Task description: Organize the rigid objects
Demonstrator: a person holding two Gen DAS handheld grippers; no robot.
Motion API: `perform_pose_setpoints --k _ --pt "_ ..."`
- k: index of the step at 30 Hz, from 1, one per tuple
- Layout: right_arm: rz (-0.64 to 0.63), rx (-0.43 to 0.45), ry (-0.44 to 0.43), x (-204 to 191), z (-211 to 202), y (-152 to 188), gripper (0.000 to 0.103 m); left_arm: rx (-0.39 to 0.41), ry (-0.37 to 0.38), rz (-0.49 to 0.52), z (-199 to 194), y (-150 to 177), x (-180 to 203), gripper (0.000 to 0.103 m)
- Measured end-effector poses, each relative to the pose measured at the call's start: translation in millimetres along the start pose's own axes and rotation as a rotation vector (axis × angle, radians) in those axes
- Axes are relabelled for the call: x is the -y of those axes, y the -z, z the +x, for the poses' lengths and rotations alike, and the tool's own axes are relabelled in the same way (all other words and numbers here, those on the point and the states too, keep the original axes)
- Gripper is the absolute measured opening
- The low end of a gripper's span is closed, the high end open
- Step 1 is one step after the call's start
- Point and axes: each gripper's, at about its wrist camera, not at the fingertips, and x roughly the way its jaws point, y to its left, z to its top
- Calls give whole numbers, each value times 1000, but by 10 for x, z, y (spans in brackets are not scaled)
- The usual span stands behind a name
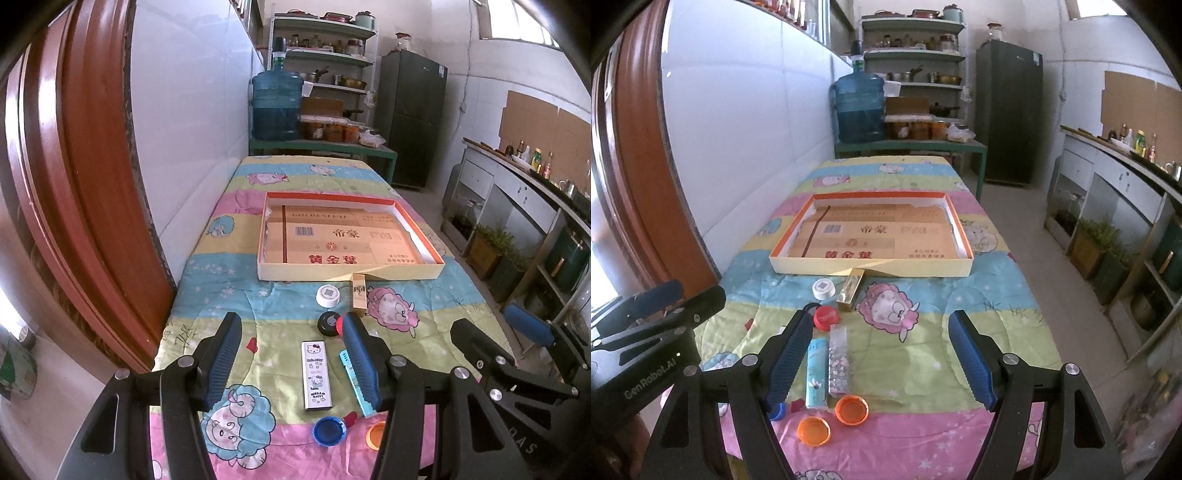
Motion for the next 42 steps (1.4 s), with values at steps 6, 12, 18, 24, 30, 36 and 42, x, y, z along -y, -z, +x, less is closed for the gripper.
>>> perform_pose_setpoints --k 6,12,18,24,30,36,42 --pt "-1 1 3 -10 12 2 77 1 3 2 2 8 4 57" --pt "-6 -7 2 -34 22 8 77 -8 5 -10 11 7 -27 57" --pt "-6 -11 6 -34 47 7 77 -14 8 -11 35 3 -28 57" --pt "-13 -17 1 -55 65 15 77 -18 7 -16 62 9 -43 57" --pt "-12 -20 2 -61 67 29 77 -25 9 -17 87 26 -63 57" --pt "-8 -29 2 -51 97 57 77 -33 9 -21 115 39 -70 57" --pt "-10 -40 1 -32 140 90 77 -50 8 -28 179 66 -91 57"
